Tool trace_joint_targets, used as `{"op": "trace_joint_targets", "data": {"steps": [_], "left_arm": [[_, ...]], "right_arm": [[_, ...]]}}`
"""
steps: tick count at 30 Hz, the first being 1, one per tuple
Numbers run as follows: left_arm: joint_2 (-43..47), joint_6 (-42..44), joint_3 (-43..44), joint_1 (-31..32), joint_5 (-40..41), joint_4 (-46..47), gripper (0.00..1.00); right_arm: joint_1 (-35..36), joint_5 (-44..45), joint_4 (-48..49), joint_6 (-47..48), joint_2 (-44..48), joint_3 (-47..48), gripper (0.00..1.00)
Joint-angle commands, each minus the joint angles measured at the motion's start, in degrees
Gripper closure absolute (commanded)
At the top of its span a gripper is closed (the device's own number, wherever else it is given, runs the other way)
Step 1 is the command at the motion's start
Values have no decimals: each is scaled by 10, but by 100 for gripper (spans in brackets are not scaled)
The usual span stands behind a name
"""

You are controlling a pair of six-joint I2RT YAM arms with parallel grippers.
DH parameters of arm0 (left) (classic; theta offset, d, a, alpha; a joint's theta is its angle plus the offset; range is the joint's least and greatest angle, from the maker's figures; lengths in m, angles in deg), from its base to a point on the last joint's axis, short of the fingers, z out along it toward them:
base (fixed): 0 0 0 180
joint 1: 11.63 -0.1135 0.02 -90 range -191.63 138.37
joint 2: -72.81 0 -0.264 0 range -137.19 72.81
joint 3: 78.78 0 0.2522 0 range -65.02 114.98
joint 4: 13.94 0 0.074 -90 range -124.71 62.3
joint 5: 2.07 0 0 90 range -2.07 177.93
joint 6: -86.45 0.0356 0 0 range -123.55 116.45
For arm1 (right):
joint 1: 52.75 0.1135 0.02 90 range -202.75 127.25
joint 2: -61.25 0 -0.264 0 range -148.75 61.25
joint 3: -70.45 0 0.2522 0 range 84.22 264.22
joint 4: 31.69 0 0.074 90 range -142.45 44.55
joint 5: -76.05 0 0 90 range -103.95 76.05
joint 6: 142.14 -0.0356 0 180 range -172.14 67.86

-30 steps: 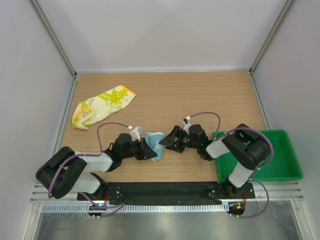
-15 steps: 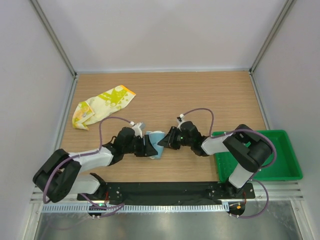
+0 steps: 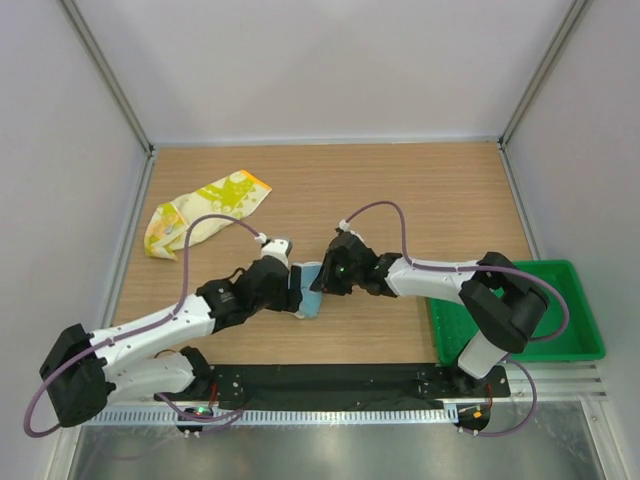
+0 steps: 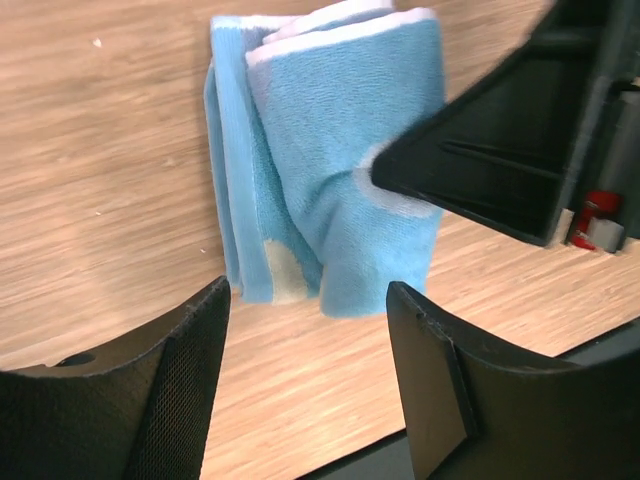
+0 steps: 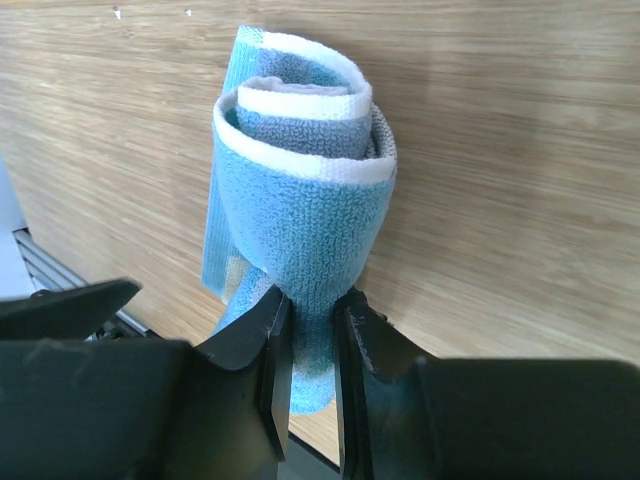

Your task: Roll the towels

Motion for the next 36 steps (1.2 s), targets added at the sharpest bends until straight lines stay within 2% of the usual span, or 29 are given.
{"op": "trace_joint_targets", "data": {"steps": [1,7,11,15,24,25,28,32,33,34,35,36], "left_arm": [[12,23,45,80,178,-71,35],[-22,27,74,219,310,-61,36],[-76,31,95,289,364,-39,36],[-151,21,111,305,355,-4,36],[-212,-12,90,307,372,39,37],[-213,-15,86,306,370,53,39],[-219,-30,76,306,366,62,53],[-230,-39,77,291,357,56,77],[-228,-39,74,284,348,60,81],[-224,-36,70,276,336,65,83],[-219,-31,58,261,311,73,86],[-203,-29,51,251,295,86,88]], "right_arm": [[10,39,-98,13,5,46,87],[18,57,-144,10,-5,81,87],[20,54,-156,3,-8,93,87],[21,50,-161,-5,-14,98,87],[21,0,-159,-18,-8,96,87],[22,-6,-160,-23,-7,95,87],[24,-24,-162,-29,-4,94,87],[26,-46,-162,-42,7,92,85],[26,-49,-163,-42,11,92,84],[26,-54,-165,-44,13,92,81],[26,-56,-164,-43,17,91,71],[25,-55,-166,-43,22,91,66]]}}
